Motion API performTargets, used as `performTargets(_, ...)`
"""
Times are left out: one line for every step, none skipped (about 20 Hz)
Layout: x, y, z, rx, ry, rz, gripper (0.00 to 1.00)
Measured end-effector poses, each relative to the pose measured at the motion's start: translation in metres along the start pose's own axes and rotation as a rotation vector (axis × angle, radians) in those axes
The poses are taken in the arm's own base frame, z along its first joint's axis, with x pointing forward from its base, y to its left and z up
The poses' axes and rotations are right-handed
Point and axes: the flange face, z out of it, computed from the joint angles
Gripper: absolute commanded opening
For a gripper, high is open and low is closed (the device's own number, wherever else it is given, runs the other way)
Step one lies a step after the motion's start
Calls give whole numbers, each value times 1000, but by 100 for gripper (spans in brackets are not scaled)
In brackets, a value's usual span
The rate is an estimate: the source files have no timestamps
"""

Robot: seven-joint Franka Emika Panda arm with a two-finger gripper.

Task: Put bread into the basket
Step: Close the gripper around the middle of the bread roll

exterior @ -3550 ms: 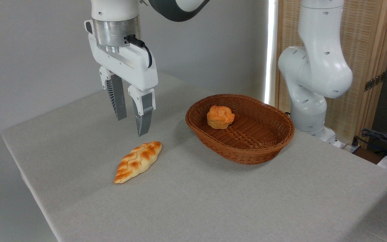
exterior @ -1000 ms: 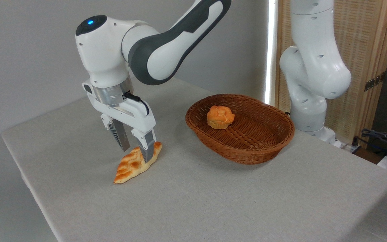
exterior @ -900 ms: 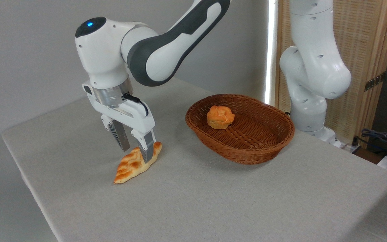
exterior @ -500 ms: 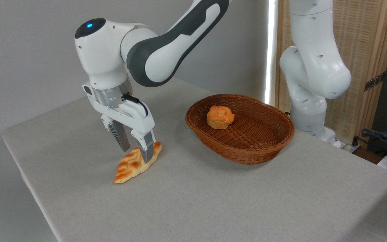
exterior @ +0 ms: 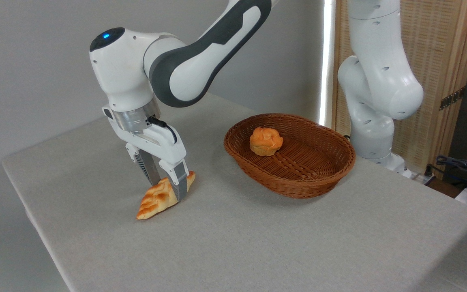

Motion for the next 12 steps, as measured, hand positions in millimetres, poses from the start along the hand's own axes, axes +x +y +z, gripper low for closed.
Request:
performTargets(0,0,0,0,0,0,59)
performTargets(0,0,0,0,0,0,54)
performTargets(0,0,0,0,0,0,53)
performTargets(0,0,0,0,0,0,53)
performTargets(0,0,0,0,0,1,53)
performTargets(0,1,0,0,0,1,53)
performTargets(0,1,0,0,0,1,53)
performTargets(0,1,0,0,0,1,53)
performTargets(0,1,0,0,0,1,53)
performTargets(0,1,0,0,0,1,53)
performTargets(0,1,0,0,0,1,53)
performTargets(0,1,0,0,0,1,53)
